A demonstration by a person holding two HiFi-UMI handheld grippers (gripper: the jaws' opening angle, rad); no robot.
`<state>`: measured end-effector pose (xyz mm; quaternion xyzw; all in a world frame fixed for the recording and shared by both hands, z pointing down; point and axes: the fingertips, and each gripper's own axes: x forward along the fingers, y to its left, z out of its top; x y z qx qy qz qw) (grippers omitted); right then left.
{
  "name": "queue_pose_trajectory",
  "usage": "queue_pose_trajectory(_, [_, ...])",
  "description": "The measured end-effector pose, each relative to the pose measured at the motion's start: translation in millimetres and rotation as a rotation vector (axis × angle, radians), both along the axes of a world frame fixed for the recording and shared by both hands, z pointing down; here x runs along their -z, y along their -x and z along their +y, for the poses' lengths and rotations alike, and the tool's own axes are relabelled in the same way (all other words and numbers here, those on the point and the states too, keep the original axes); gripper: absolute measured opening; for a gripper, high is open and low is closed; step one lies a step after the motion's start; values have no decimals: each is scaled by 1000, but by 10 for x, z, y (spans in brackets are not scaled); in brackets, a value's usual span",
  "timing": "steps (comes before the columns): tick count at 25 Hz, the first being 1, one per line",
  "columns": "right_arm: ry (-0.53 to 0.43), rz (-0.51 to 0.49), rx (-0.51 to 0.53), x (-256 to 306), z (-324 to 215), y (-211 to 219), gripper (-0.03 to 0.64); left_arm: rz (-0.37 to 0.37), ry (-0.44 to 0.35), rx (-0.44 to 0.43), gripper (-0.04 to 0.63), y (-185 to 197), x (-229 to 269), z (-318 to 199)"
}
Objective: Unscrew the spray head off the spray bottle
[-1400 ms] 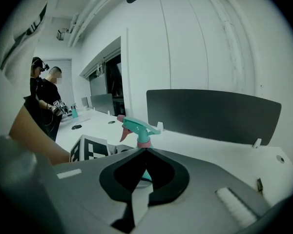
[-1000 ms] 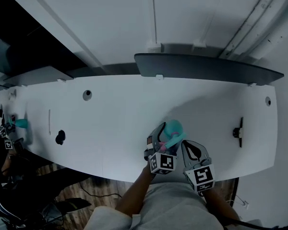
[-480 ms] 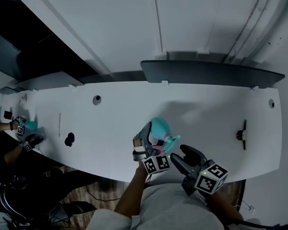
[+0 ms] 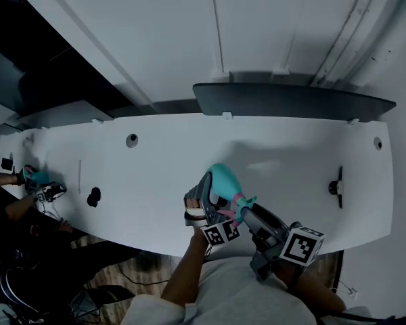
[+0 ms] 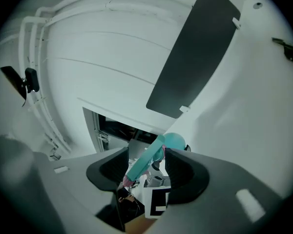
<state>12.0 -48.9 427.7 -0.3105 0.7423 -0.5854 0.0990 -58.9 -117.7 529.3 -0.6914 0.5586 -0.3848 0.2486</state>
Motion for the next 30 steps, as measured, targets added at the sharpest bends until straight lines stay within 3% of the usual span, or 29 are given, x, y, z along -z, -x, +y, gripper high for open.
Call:
queue_pose_trajectory(3, [32, 12, 22, -60, 28, 68, 197, -21, -7, -5, 385, -30, 24, 17])
queue_pose_trajectory(13, [-44, 115, 140, -75, 54, 63, 160, -100, -11, -5, 380, 0, 73, 30])
queue_pose_trajectory(19, [-203, 309, 333, -41, -69, -141, 102, -139, 1, -64, 380, -72, 127, 91])
queue_pose_trajectory(22, [-434, 543, 522, -5, -70, -175, 88, -148, 36, -91, 380, -137, 119, 119])
queue_pose_trajectory(27, [-1119, 1221, 931, -19, 7, -154, 70, -65, 129, -109, 380, -244, 5, 218])
queue_pose_trajectory(30, [-1354, 1416, 1141, -72, 108, -105, 69, -23, 153, -94, 380, -246, -60, 276])
